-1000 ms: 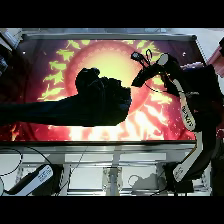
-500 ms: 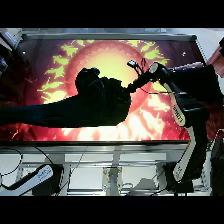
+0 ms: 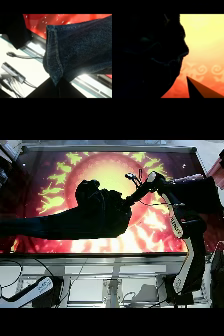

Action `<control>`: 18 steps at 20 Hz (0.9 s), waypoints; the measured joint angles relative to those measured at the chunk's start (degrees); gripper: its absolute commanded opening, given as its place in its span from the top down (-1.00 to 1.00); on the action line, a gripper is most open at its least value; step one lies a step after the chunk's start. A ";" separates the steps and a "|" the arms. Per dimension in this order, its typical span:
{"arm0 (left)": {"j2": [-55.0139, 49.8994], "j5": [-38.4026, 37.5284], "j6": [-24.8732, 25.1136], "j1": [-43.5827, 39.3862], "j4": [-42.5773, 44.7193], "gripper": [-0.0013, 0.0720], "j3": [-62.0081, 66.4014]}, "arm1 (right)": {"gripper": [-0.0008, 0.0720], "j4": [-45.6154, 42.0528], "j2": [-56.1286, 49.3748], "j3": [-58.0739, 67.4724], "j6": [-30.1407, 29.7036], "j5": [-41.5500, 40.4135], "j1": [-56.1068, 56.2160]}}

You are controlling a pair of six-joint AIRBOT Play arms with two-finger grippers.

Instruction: Fold the clothes and pants, and hang the long-sleeved shirts on hangers.

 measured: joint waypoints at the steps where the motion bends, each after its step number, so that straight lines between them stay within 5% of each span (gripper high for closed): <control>1: 0.00 0.02 0.02 0.00 -0.24 0.86 0.00 | -0.77 -0.37 -0.09 0.31 0.61 0.72 0.07; 9: 0.00 -0.11 0.20 0.00 -1.49 0.86 0.00 | -0.64 -3.61 -2.60 0.94 6.03 -1.14 4.24; 10: 0.00 -0.20 0.22 0.00 -1.51 0.86 0.00 | -0.39 -4.98 -2.86 1.01 8.00 -1.95 4.72; 13: 0.00 -0.24 0.74 0.00 -1.62 0.86 0.00 | 0.86 -10.43 -3.28 1.05 14.71 -4.31 5.22; 18: 0.00 -0.31 2.38 0.00 -1.68 0.86 0.00 | 0.87 -15.39 -0.44 2.40 19.15 1.44 3.48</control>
